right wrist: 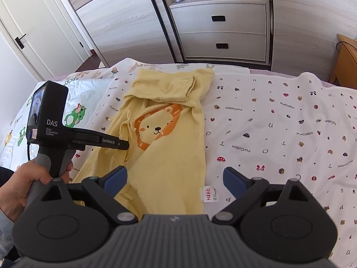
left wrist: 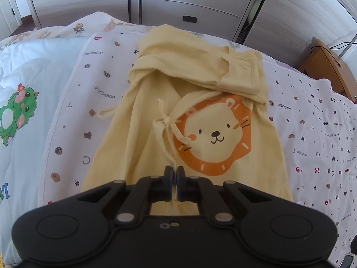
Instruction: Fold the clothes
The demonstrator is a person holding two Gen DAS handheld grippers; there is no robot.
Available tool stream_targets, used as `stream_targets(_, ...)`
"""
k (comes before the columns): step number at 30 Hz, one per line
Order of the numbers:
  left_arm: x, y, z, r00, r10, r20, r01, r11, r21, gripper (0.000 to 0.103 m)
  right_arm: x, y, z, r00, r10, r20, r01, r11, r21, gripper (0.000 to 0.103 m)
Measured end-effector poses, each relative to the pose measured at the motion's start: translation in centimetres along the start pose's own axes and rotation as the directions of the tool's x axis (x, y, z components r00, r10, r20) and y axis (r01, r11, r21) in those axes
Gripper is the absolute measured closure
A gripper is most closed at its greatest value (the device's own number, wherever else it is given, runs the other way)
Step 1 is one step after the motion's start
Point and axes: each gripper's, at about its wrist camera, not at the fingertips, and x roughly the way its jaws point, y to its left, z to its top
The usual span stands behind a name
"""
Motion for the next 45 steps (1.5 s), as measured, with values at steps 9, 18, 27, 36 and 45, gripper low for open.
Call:
stream_targets(9,-2.7,-2.3,0.1,0.996,-0.053,0.065,0.050,0.997,0.052,0.103,0.0,0.5,0.6,1.000,0.011,0.012,-0.010,1.000,-0.020,0.008)
stream_targets(18,-3.1,-5.8,0.7,0.990,-0.136,0.045,0.131,0.986,0.104,0.103,-0.1,-0.8,-0.2,1.000,0.014,0.018,-0.015,0.999,0.030,0.008)
stream_targets(27,-1.3,-9.7,1.0,0.984,-0.180,-0.003,0.178,0.972,0.153,0.103,0.2,-2.3,-1.1,1.000,-0.004,-0.011,0.005,0.997,0.075,0.008)
stream_targets(36,-1.7,-11.6,-0.8,0.993,-0.119,-0.019,0.120,0.967,0.225,0.064,0.5,-3.3,-1.8,1.000,-0.009,-0.023,0.012,0.992,0.123,0.008)
stream_targets(45,-11.7,-3.7,0.0,0.994,-0.078,0.074,0.049,0.942,0.332,0.049,-1.0,-2.5,-2.0,0.999,0.007,-0.043,-0.003,0.995,0.101,0.008)
